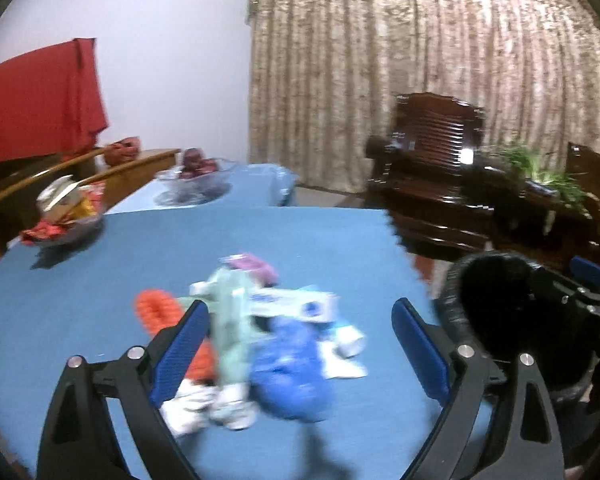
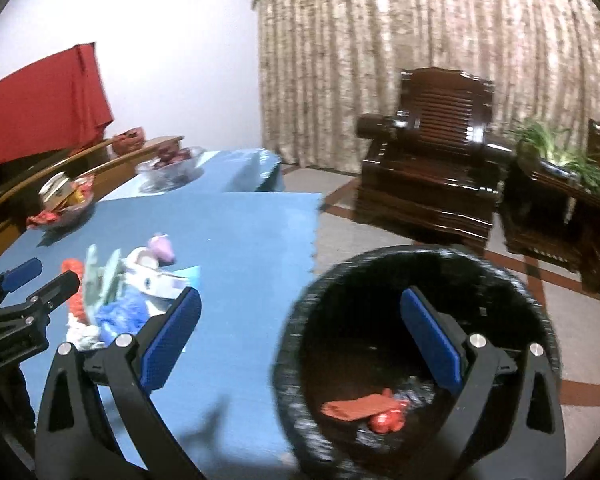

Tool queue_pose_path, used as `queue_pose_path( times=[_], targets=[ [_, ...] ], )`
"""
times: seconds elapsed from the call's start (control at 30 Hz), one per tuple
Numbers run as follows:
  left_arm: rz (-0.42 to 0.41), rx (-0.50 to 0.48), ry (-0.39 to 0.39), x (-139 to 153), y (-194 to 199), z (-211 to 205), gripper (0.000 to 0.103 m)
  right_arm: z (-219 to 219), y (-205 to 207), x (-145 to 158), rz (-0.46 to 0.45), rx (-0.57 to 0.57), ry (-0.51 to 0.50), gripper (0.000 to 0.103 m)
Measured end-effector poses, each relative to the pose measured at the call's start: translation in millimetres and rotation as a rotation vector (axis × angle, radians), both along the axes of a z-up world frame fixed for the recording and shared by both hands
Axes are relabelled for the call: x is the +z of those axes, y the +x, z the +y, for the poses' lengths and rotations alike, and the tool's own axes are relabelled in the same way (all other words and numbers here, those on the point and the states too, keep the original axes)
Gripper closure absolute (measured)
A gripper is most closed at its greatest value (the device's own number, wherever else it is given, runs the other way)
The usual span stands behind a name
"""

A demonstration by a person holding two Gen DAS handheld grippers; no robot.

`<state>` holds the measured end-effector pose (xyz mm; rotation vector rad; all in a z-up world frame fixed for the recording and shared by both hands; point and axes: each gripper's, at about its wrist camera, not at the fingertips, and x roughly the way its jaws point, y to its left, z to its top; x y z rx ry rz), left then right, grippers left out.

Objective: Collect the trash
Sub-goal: 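Return to the pile and grasp the blue plastic bag with the right tool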

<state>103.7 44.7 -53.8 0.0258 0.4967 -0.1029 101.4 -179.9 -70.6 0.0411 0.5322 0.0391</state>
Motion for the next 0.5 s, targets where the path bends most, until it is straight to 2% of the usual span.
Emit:
queue_pose_path(
  times=[0.13, 0.5],
  targets=[
    [0.034, 0.042, 0.014, -12.9, -1.2, 24.0, 0.022, 31.0, 11.3, -6.9, 0.006, 0.065, 0.001, 0.006],
    [0.049, 0.131, -0.002, -39.1, -4.0, 71.6, 0.023, 110.5, 37.2, -33.9, 0.031, 0.238, -0.022, 0.006]
  ],
)
